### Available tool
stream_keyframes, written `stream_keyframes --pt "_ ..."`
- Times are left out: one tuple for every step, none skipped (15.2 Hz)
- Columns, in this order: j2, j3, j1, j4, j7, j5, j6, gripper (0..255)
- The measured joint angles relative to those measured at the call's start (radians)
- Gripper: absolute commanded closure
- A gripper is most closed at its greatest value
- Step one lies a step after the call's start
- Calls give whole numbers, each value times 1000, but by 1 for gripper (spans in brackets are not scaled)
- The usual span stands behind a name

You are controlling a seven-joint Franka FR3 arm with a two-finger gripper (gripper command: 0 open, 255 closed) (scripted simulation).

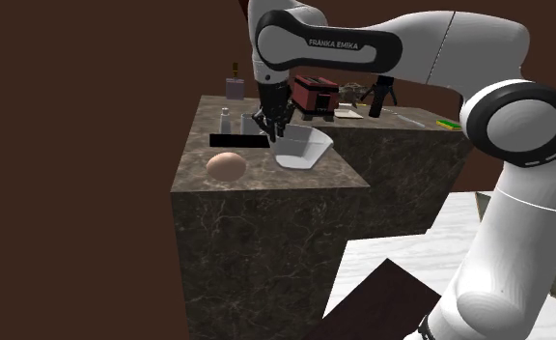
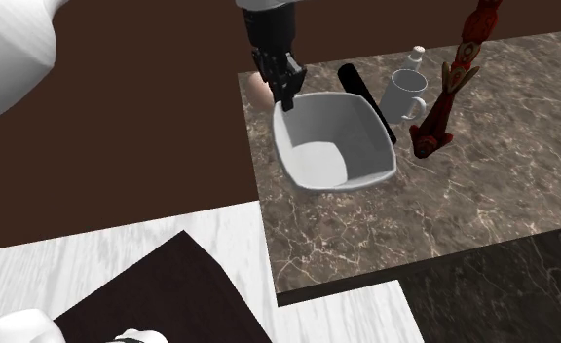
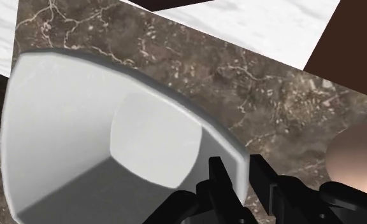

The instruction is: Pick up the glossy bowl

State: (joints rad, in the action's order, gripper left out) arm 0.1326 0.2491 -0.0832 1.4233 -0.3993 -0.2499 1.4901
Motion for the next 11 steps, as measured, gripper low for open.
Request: stream_keyframes --pt "0 0 -1 -12 2 0 -12 255" --pt "4 1 -2 -30 4 -1 -27 255" --pt "10 1 -3 -52 7 -3 -42 255" --pt "16 2 -5 -74 10 -5 -58 255" --pt "26 3 -8 -100 10 -8 -75 255" --pt "29 3 -9 -119 14 -9 -91 255" --pt "39 4 -11 -149 17 -13 -110 255" --pt "53 5 -16 -181 17 -17 -130 255" --pt "55 6 -18 -197 18 -19 -143 255" --pt "62 6 -20 -219 21 -21 -158 255" --pt "69 6 -21 -236 23 -24 -170 255"
